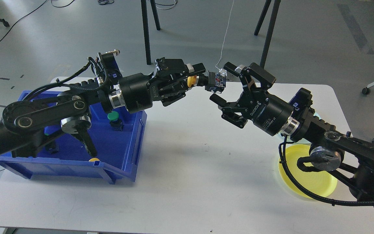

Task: Pass button and place on color plate
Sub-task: 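Close the right gripper on the yellow button held by the left gripper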

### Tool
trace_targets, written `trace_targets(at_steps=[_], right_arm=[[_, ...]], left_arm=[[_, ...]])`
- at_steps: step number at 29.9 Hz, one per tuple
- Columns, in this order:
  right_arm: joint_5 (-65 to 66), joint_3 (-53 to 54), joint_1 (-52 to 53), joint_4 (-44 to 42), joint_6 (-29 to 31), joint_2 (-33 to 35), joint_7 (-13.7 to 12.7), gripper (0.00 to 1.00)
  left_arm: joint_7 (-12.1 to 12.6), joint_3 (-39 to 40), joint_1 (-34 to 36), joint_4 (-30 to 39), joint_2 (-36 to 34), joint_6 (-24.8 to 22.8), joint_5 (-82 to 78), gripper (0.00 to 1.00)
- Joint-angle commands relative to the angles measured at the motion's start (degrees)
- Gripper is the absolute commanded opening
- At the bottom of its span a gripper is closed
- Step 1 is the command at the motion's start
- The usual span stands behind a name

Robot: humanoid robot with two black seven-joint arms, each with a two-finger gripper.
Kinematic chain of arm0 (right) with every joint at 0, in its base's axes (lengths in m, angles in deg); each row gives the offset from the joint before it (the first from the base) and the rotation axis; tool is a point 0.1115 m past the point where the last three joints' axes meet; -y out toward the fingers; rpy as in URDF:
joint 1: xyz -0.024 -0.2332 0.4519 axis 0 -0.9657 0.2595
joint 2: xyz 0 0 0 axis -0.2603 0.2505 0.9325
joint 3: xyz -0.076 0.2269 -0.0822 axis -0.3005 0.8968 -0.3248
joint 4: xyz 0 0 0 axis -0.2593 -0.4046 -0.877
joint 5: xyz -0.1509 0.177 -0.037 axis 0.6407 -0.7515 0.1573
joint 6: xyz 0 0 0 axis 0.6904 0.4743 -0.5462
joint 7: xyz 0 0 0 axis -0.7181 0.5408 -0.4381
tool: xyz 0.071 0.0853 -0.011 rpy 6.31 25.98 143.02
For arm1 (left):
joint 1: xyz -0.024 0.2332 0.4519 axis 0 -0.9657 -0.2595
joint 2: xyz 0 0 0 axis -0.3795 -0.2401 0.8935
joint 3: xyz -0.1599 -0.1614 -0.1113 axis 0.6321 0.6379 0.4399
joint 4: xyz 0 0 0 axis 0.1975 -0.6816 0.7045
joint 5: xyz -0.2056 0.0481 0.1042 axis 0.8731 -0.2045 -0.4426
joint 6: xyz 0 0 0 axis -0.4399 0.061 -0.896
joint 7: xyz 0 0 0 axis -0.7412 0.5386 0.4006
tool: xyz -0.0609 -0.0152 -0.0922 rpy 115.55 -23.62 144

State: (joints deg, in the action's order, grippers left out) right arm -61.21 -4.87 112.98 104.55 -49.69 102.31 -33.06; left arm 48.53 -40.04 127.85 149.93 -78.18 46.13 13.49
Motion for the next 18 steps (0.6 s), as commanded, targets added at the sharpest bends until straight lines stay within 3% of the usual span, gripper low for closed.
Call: trace_targets(at_steps=[1,4,8,15,18], right_arm=[[0.0,-0.4,0.1,-0.3,0.1,-0.4,0.2,0.96],[0.0,-0.5,0.2,-0.3,0.1,-0.5,0.2,0.94],[0.0,-0.5,0.1,-0.3,0.2,-0.4,0.2,0.81],[2.1,-0.5,0.3,-0.3,0.3,-0.4,0.1,0.24],[3.1,-0.5,0.5,-0.3,0.1,-0.5,0.1,0.09]], left_arm=[[0.0,0.0,0.0,0.0,0.0,-0.1,0.0,0.12],[0.0,0.0,0.0,0.0,0.0,-0.1,0.0,0.12],[0.0,0.0,0.0,0.0,0.0,-0.1,0.0,0.12],[0.0,0.0,0.0,0.0,-0.1,-0.2,0.0,0.12],[0.0,0.0,0.0,0.0,-0.1,-0.2,0.0,0.12]])
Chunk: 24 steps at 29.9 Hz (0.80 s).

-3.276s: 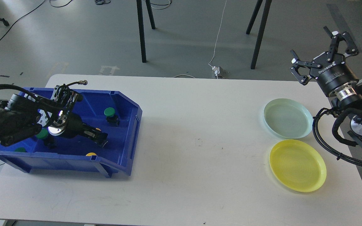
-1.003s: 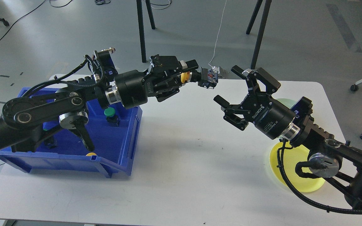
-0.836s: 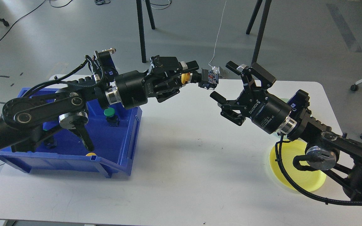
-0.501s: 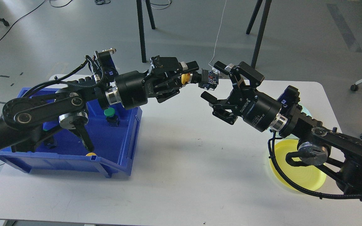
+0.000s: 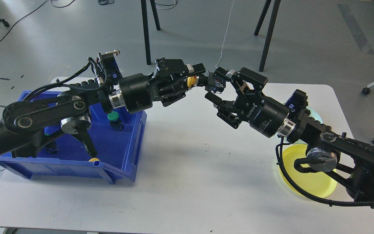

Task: Pass button and place on color plate
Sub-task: 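Close the right gripper on the yellow button held by the left gripper, then carry the button with the right gripper and release it on the yellow plate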

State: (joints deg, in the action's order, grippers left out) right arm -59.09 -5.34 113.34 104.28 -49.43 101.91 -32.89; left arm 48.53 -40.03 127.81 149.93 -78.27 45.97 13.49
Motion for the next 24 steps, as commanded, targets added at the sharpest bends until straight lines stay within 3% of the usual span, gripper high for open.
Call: trace_targets(at_steps=[1,4,7,8,11,14,15,21,24], right_arm=[[1.0,0.0,0.2,0.0,-0.2,-0.1,-0.1,0.06],[1.0,0.1,0.2,0.0,-0.3,-0.1,-0.1,0.01],[0.9,0.1,0.2,0.0,-1.0,0.2,-0.1,0.0],[0.9,0.1,0.2,0.0,-1.4,0.4,-0.1,0.0],[0.7,0.4,0.2,0.0,-1.8,0.7,-0.1,0.0],[0.5,0.8,0.1,0.0,-1.8,1.8,-0.1,0.0],[0.4,1.0,0.0,0.1,-1.8,2.6,-0.1,0.0],[0.6,3.0,-3.3,0.4,-3.2,7.6,-0.1,0.0],[1.2,3.7,-7.5,0.0,-6.9,11.5,-0.1,0.0]], left_arm=[[0.0,0.0,0.0,0.0,0.0,0.0,0.0,0.12],[0.0,0.0,0.0,0.0,0.0,0.0,0.0,0.13],[0.0,0.1,0.0,0.0,0.0,-0.1,0.0,0.21],[0.0,0.1,0.0,0.0,0.1,-0.1,0.0,0.27],[0.0,0.4,0.0,0.0,0.2,-0.2,0.3,0.67],[0.0,0.4,0.0,0.0,0.2,-0.2,0.3,0.76],[0.0,0.4,0.0,0.0,0.3,-0.2,0.3,0.84],[0.0,0.5,-0.1,0.0,0.4,-0.2,0.4,0.89],[0.0,0.5,0.0,0.0,0.4,-0.2,0.4,0.89]])
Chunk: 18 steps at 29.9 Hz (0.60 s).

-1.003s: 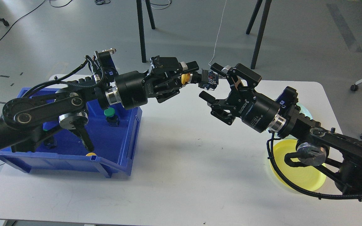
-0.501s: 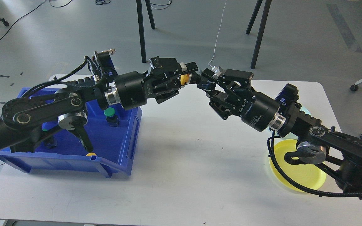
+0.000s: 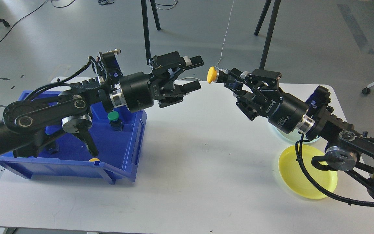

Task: Pass button and place on color plate
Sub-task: 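Carry the button with the right gripper and release it on the yellow plate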

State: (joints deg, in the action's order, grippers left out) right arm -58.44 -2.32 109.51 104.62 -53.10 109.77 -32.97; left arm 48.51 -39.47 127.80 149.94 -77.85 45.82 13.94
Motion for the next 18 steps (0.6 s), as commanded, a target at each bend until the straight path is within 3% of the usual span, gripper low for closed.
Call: trace_targets(at_steps=[1,7,9,14,18], right_arm=[[1.4,0.2,-5.2,-0.3,-6.1,5.6,0.0,0.0],[14.2,-1.2,-16.3,-0.1,-28.0,10.8,-0.2,0.0],[15.6,-1.2,-19.2,0.0,-32.9,12.3,0.0,0.0],[17.1,-1.3,-25.1,-0.2,-40.3,15.0,1.3,0.0],[20.6,-2.0,-27.9,-2.6,-41.5,14.7,1.3,0.01]], left_arm=[[0.0,-0.1,0.0,0.0,0.0,0.0,0.1,0.89],[0.0,-0.1,0.0,0.0,0.0,0.0,0.2,0.91],[0.0,-0.1,0.0,0.0,0.0,0.0,0.2,0.92],[0.0,-0.1,0.0,0.0,0.0,0.0,0.2,0.92],[0.0,-0.1,0.0,0.0,0.0,0.0,0.2,0.92]])
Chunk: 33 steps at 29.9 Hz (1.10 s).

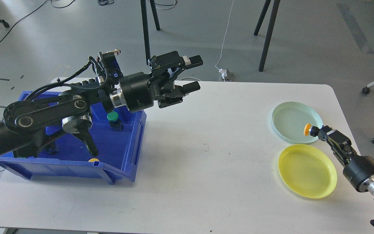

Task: Pass button and place on color plate
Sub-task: 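Carry the button with the right gripper and release it on the yellow plate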

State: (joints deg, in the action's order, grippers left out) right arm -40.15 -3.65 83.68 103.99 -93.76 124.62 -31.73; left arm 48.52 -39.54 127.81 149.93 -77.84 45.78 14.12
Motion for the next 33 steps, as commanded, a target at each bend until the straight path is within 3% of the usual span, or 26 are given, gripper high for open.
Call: trace_targets(at_steps=[1,7,21,33], right_arm=[[3.0,-1.5,-2.3,-3.0,-0.9,-0.2,0.0,0.01],[3.6,-6.5,-2.0,-6.6,-1.0,-0.6,0.0,0.07],[3.5,-7.0,-2.0,-8.4,-1.0,-2.5,0.0,0.54],[2.8,-4.9,-0.9,-5.6,-0.8,-2.1,0.6,0.75]], left_arm=[[0.0,0.0,0.0,0.0,0.0,0.0,0.0,0.92],[0.0,0.0,0.0,0.0,0.0,0.0,0.0,0.92],[0.0,0.0,0.0,0.0,0.0,0.0,0.0,0.93],[0.0,0.0,0.0,0.0,0.0,0.0,0.0,0.94]])
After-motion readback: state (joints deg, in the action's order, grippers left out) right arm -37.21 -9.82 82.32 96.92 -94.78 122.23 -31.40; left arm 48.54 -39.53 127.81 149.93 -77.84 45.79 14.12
